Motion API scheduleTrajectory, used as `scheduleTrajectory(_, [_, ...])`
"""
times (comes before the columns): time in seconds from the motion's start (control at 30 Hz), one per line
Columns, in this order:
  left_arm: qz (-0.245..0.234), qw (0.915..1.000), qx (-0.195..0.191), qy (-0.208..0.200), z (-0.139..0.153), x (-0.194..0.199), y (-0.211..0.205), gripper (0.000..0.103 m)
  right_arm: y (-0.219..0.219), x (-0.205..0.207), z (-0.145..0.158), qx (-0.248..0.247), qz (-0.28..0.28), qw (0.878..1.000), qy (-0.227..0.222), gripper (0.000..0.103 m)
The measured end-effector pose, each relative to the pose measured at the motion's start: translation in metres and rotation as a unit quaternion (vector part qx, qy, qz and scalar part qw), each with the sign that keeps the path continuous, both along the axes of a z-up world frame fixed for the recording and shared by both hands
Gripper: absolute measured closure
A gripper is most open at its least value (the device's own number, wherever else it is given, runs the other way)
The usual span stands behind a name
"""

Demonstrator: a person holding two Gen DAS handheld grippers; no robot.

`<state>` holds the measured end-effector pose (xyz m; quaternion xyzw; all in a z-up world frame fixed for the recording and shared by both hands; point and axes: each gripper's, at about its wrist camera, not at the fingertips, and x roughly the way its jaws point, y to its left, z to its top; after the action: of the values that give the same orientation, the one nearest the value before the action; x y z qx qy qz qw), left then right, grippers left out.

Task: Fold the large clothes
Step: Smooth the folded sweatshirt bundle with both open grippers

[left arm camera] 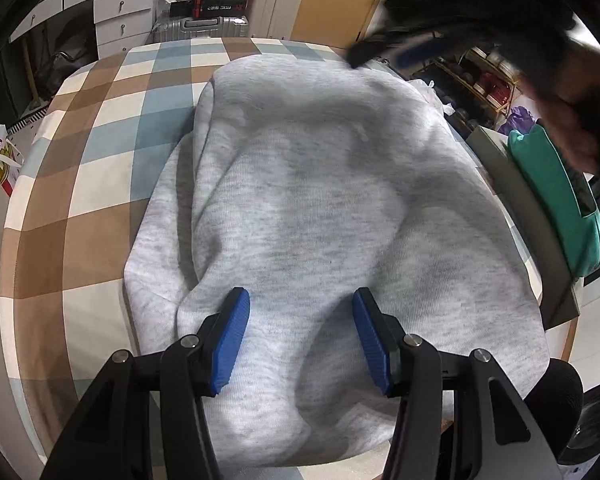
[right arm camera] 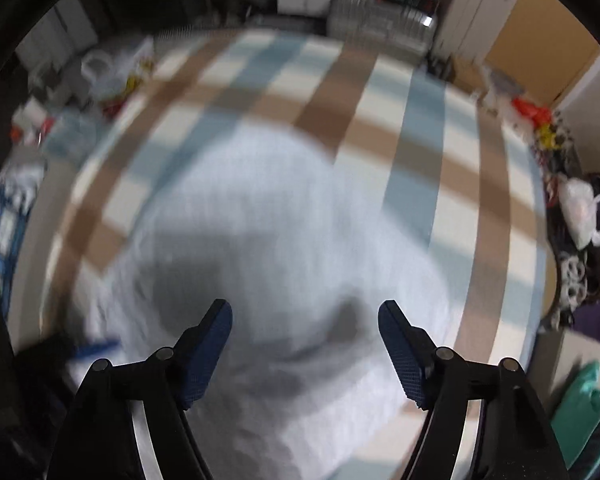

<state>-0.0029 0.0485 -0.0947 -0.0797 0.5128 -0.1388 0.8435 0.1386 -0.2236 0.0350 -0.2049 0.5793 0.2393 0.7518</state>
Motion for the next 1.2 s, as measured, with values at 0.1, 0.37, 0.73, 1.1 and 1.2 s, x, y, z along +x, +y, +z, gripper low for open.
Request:
scheduleTrajectory(0.1, [-0.002, 1.0, -0.002, 0.0, 0.0, 0.0, 0.001, 0.055, 0.031, 0.015, -0.034, -0.027, 0.016, 1.0, 0.007, 0.033])
scheduleTrajectory(0.37, [-0.004, 0.9999, -0.011, 0.002, 0.0, 0.001, 0.003, 0.055, 0.042, 0.019, -0.07, -0.059, 0.02, 0.998, 0.016, 0.042])
scheduleTrajectory(0.73, [-0.004, 1.0, -0.001, -0.002, 0.0, 0.002, 0.001, 0.054, -0.057, -0.019, -0.048, -0.058, 0.008, 0.997, 0.046, 0.046])
scheduleTrajectory(1.1, [-0.011, 0.9994, -0.031, -0.007, -0.001, 0.0, 0.009, 0.054, -0.067, -0.124, 0.02, 0.084, 0.052, 0.992, 0.077, 0.062])
scheduleTrajectory(1.2, [-0.013, 0.9995, -0.026, -0.011, -0.001, -0.002, 0.007, 0.054, -0.054, -0.167, -0.008, 0.042, 0.09, 0.989, 0.112, 0.063])
